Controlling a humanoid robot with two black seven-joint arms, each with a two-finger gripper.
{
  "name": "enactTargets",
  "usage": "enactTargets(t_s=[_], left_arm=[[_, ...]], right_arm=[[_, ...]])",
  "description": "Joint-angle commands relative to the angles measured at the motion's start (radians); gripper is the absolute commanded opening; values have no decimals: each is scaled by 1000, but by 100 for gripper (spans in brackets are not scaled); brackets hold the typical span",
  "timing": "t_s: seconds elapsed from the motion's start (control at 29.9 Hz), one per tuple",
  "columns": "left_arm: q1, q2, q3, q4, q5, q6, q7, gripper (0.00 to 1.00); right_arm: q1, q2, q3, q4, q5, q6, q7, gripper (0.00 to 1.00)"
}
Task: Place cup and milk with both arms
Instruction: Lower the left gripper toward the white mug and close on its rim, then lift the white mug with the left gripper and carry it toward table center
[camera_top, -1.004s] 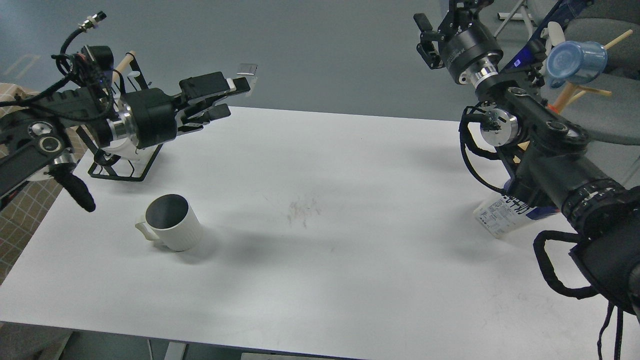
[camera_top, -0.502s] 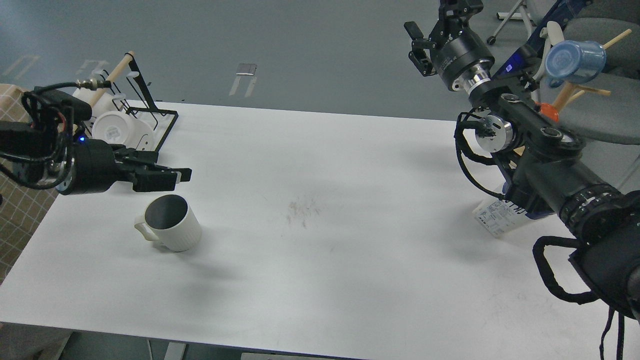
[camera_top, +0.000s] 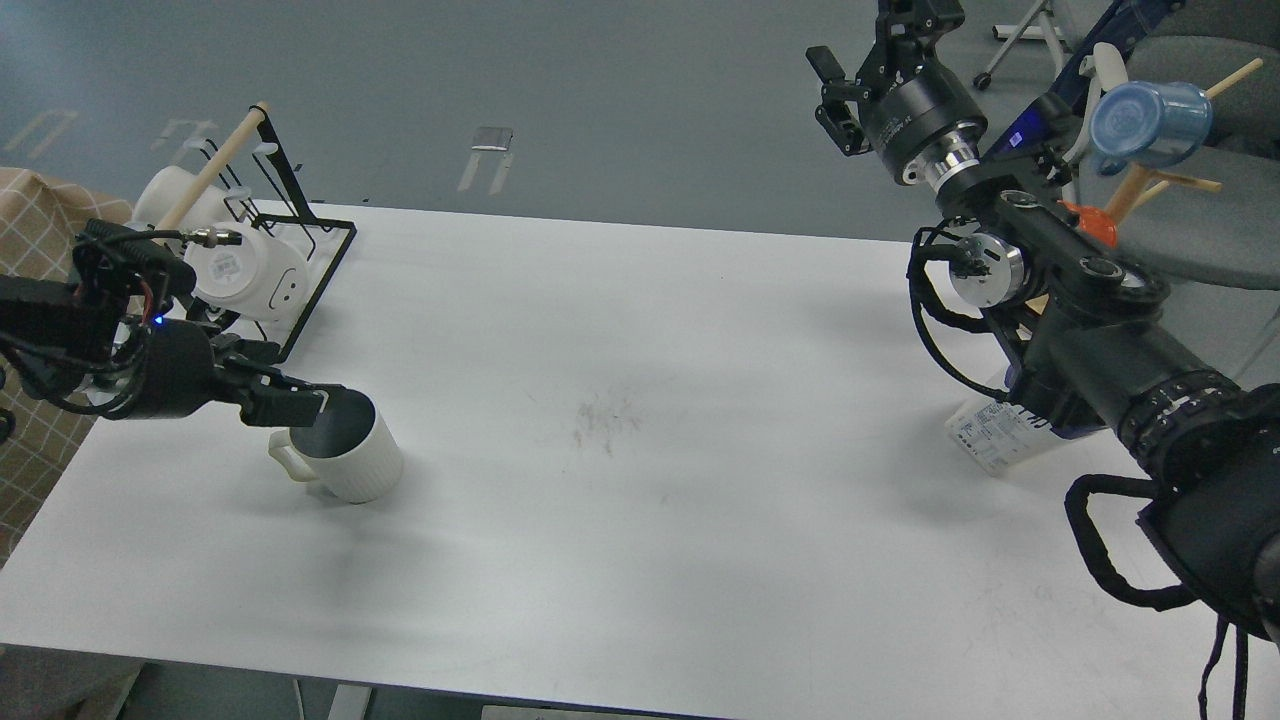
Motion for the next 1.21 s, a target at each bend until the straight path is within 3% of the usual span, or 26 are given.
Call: enactTargets(t_s=[0.0, 0.54, 0.77, 0.8, 0.94, 0.97, 1.17], left_arm=[[-1, -23, 21, 28, -3, 0, 0, 98], [17, -76, 55, 78, 17, 0, 3, 93], [17, -99, 58, 104, 20, 0, 5, 61], [17, -100, 58, 110, 22, 0, 5, 44], [15, -99, 58, 113, 22, 0, 7, 4], [15, -99, 58, 113, 22, 0, 7, 0], [15, -94, 58, 111, 29, 0, 7, 0]], right_arm=[[1, 0, 1, 0, 0, 0, 0, 100], [1, 0, 1, 0, 0, -2, 0, 100], [1, 0, 1, 0, 0, -3, 0, 100], [1, 0, 1, 0, 0, -3, 0, 100], [1, 0, 1, 0, 0, -3, 0, 100], [1, 0, 1, 0, 0, -3, 0, 100], [1, 0, 0, 0, 0, -3, 0, 100]])
